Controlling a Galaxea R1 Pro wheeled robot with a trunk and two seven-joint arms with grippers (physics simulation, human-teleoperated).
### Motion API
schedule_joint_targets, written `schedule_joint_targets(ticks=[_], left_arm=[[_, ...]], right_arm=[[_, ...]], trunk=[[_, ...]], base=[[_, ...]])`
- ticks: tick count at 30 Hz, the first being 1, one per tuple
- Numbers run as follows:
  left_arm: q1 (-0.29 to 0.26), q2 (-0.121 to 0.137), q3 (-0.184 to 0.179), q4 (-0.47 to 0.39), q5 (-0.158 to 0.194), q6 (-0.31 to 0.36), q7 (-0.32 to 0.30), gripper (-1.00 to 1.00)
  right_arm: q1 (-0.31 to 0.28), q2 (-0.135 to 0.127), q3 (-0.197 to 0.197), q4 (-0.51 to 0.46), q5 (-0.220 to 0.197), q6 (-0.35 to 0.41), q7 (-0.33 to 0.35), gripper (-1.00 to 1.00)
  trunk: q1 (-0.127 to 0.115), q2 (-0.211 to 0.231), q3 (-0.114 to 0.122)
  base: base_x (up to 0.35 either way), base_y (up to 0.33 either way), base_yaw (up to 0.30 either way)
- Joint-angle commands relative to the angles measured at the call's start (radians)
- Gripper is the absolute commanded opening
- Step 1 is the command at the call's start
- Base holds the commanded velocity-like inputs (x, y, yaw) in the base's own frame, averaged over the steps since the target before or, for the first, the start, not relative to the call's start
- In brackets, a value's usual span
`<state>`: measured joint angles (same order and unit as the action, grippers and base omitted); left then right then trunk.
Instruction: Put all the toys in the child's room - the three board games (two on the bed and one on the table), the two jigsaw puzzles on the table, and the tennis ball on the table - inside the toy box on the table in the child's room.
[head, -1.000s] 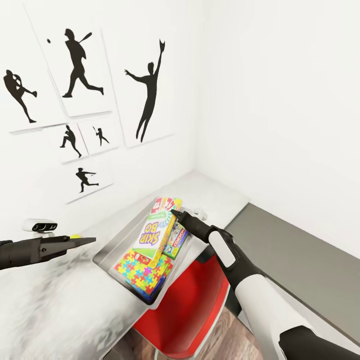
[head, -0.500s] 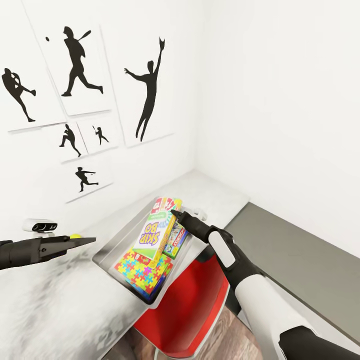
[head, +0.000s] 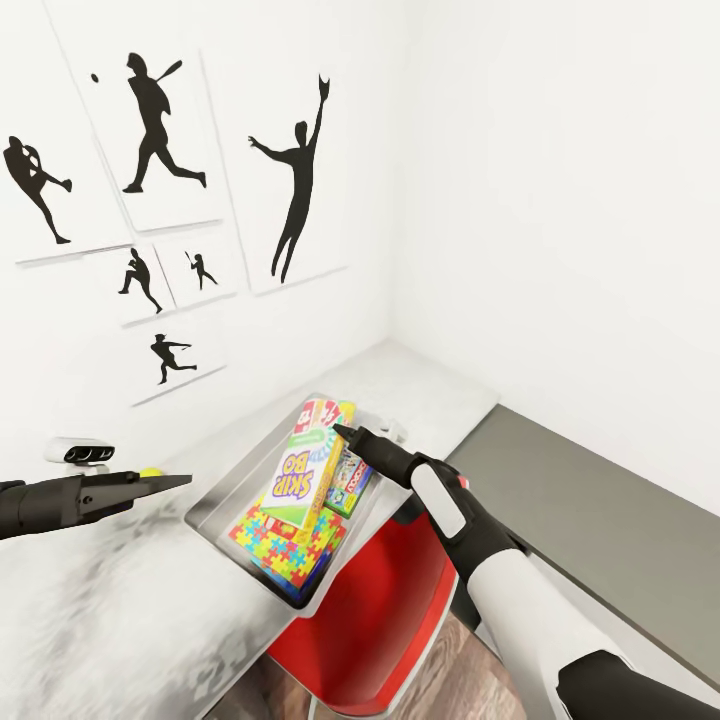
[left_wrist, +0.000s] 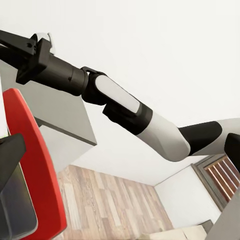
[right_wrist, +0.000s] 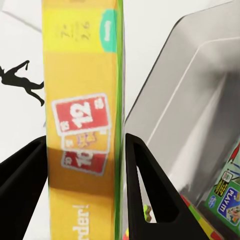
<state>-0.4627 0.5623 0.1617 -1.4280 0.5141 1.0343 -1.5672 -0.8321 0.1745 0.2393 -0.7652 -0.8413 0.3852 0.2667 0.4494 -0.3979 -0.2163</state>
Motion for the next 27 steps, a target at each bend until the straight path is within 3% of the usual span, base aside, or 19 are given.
schedule_joint_targets(ticks=[1,16,17,27], left_arm=[[-0.001,0.0,0.0,0.0,0.0,0.011,-0.004,1.0],[-0.001,0.001,-0.001,0.0,0.0,0.011,-0.004,1.0],[-0.001,0.001,-0.001,0.0,0.0,0.011,-0.004,1.0],[-0.001,0.001,-0.001,0.0,0.0,0.011,-0.004,1.0]], right_arm=[[-0.001,0.0,0.0,0.0,-0.006,0.004,0.0,-1.0],[-0.001,0.0,-0.002,0.001,-0.004,0.004,0.0,-1.0],[-0.001,0.0,-0.002,0.001,-0.004,0.004,0.0,1.0],[-0.001,0.0,-0.002,0.001,-0.004,0.004,0.0,1.0]], trunk=[[0.001,-0.002,-0.002],[0.001,-0.002,-0.002],[0.001,-0.002,-0.002],[0.001,-0.002,-0.002]], base=[[0.0,0.0,0.0],[0.0,0.0,0.0],[0.0,0.0,0.0],[0.0,0.0,0.0]])
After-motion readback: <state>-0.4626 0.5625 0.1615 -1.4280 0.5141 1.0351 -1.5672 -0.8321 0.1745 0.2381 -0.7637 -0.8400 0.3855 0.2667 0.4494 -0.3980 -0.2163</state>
